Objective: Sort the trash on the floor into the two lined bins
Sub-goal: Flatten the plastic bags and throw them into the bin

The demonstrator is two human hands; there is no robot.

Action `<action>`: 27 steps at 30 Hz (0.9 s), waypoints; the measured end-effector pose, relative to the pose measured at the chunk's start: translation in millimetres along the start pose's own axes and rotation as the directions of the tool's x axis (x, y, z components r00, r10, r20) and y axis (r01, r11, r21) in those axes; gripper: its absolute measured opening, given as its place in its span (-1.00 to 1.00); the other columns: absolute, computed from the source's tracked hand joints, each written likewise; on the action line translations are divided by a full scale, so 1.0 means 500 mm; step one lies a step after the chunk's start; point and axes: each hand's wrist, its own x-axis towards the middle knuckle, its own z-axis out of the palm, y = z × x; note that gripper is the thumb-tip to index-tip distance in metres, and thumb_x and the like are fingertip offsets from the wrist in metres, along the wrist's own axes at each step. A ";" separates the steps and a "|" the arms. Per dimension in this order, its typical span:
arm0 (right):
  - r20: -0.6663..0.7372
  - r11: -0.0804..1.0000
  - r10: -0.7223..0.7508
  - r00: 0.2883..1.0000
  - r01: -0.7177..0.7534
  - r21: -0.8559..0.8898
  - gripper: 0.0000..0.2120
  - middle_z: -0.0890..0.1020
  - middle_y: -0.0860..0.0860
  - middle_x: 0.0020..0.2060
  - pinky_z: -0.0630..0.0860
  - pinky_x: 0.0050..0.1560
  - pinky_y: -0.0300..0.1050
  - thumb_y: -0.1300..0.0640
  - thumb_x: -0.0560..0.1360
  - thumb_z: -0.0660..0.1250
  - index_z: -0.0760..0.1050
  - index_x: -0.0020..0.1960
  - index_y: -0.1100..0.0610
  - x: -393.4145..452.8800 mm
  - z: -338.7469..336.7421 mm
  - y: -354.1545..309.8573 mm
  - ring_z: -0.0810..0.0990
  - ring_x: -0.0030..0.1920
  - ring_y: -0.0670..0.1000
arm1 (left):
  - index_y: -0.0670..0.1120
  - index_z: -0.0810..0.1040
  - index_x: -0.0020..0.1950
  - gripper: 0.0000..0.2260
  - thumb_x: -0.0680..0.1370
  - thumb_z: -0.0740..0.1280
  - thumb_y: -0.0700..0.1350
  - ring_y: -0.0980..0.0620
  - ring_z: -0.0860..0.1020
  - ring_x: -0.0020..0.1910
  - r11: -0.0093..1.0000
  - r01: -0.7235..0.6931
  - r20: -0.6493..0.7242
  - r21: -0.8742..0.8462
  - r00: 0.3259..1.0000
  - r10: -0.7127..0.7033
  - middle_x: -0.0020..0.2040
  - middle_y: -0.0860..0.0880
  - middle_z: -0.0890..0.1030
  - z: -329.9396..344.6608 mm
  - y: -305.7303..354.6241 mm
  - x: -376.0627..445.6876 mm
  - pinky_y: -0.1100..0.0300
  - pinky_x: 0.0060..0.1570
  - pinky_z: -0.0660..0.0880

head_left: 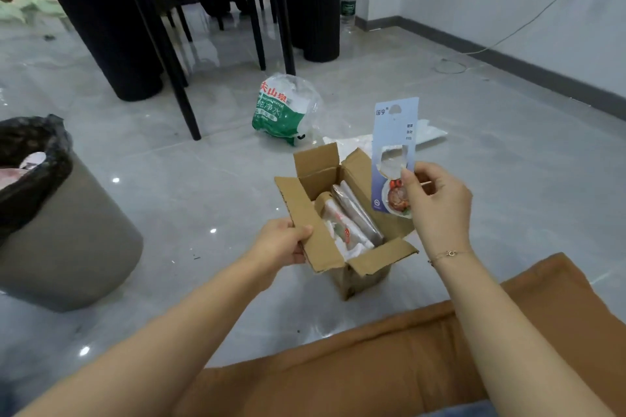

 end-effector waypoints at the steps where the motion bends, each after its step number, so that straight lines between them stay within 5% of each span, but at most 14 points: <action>1: 0.030 0.999 -0.013 0.999 0.014 -0.040 -0.96 0.59 -0.10 -0.30 0.50 -0.20 -0.17 0.10 0.52 0.34 0.54 -0.10 -0.02 -0.007 0.007 -0.001 0.58 -0.23 -0.03 | -0.24 0.50 0.19 -0.82 0.62 0.24 -0.21 -0.14 0.63 0.04 1.000 0.000 0.003 0.022 1.000 0.000 0.07 -0.20 0.64 -0.021 -0.004 -0.015 0.10 -0.04 0.60; 6: 0.190 0.977 -0.077 0.979 0.112 -0.180 -0.92 0.58 -0.08 -0.29 0.51 -0.23 0.00 0.06 0.52 0.33 0.45 -0.03 0.03 -0.062 0.051 -0.014 0.56 -0.29 0.02 | -0.21 0.52 0.21 -0.80 0.62 0.24 -0.21 -0.12 0.64 0.02 0.994 -0.020 -0.048 0.107 0.999 0.025 0.05 -0.18 0.65 -0.096 -0.021 -0.076 0.13 -0.10 0.60; 12: 0.254 0.832 -0.289 0.923 0.374 -0.410 -0.89 0.52 -0.03 -0.41 0.22 -0.47 -0.16 0.10 0.54 0.30 0.41 -0.08 0.13 -0.099 0.082 -0.019 0.46 -0.44 0.08 | -0.18 0.49 0.28 -0.75 0.61 0.27 -0.17 -0.08 0.62 0.04 0.985 -0.044 -0.084 0.169 0.995 0.059 0.12 -0.15 0.61 -0.097 -0.010 -0.087 0.17 -0.16 0.60; 18: 0.289 0.753 -0.398 0.871 0.490 -0.439 -0.83 0.48 0.03 -0.52 0.20 -0.55 -0.17 0.22 0.48 0.37 0.38 -0.19 0.19 -0.074 0.105 -0.020 0.42 -0.57 0.12 | -0.17 0.54 0.16 -0.83 0.59 0.28 -0.21 0.07 0.63 -0.18 0.982 -0.142 -0.078 0.129 0.985 0.152 -0.11 -0.03 0.63 -0.091 -0.008 -0.085 0.32 -0.36 0.58; 23: 0.404 0.748 -0.333 0.852 0.499 -0.438 -0.85 0.49 0.09 -0.49 0.27 -0.55 -0.07 0.24 0.48 0.33 0.35 -0.16 0.18 -0.073 0.142 -0.006 0.43 -0.53 0.17 | -0.14 0.54 0.12 -0.87 0.60 0.27 -0.20 0.14 0.62 -0.24 0.981 -0.152 -0.075 0.120 0.984 0.162 -0.15 0.01 0.63 -0.086 -0.007 -0.074 0.35 -0.39 0.54; 27: 0.575 0.793 -0.061 0.816 0.390 -0.468 -0.88 0.54 0.10 -0.32 0.50 -0.30 0.08 0.14 0.57 0.16 0.27 -0.14 0.09 -0.072 0.157 0.013 0.50 -0.31 0.14 | -0.16 0.53 0.19 -0.81 0.60 0.28 -0.16 0.08 0.65 -0.13 0.979 -0.148 -0.062 0.138 0.986 0.158 -0.07 -0.03 0.65 -0.085 -0.012 -0.068 0.29 -0.28 0.60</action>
